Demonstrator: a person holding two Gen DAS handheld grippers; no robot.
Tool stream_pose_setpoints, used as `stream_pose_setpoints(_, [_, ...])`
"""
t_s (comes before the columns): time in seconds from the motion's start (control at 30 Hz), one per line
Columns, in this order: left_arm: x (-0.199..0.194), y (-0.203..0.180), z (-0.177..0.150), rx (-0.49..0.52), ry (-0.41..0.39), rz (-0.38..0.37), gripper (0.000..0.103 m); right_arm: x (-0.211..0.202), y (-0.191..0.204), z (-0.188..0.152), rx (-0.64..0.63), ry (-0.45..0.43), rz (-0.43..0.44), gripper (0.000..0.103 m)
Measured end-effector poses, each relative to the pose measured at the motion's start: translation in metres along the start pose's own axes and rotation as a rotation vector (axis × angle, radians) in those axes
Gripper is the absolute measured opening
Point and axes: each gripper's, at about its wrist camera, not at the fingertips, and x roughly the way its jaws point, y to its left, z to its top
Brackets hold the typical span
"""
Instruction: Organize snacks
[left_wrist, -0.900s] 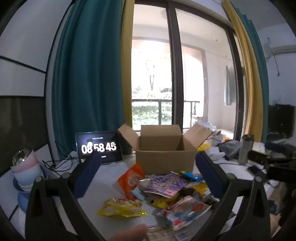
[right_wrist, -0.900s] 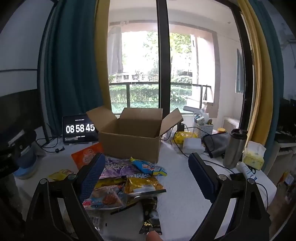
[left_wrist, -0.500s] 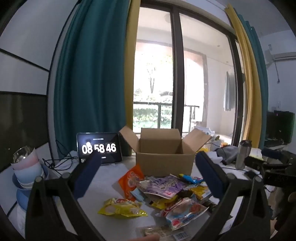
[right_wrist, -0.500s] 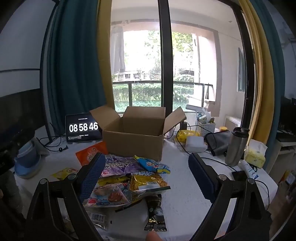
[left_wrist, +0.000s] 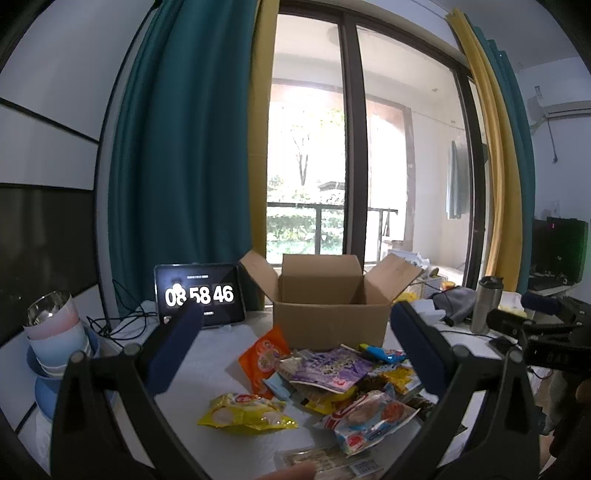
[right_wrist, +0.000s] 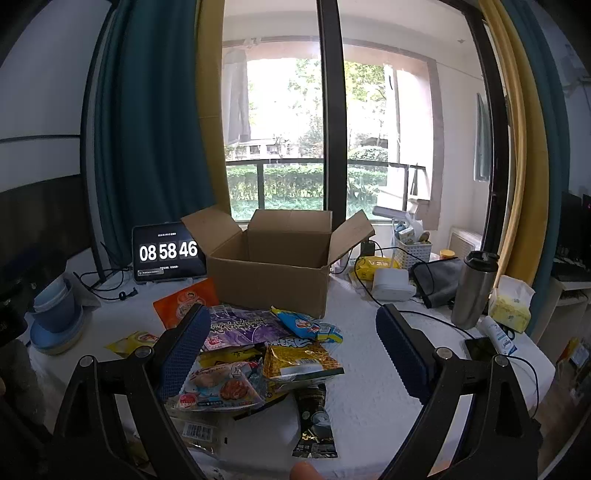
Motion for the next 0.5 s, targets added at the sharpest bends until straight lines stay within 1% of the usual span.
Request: stream_pose_setpoints(0.5, [0.0011,0.0004,-0.0028,0.009,0.014,0.013,0.103,0.0026,0.0022,-0.0022,0.002,0.016,0.008,0.094])
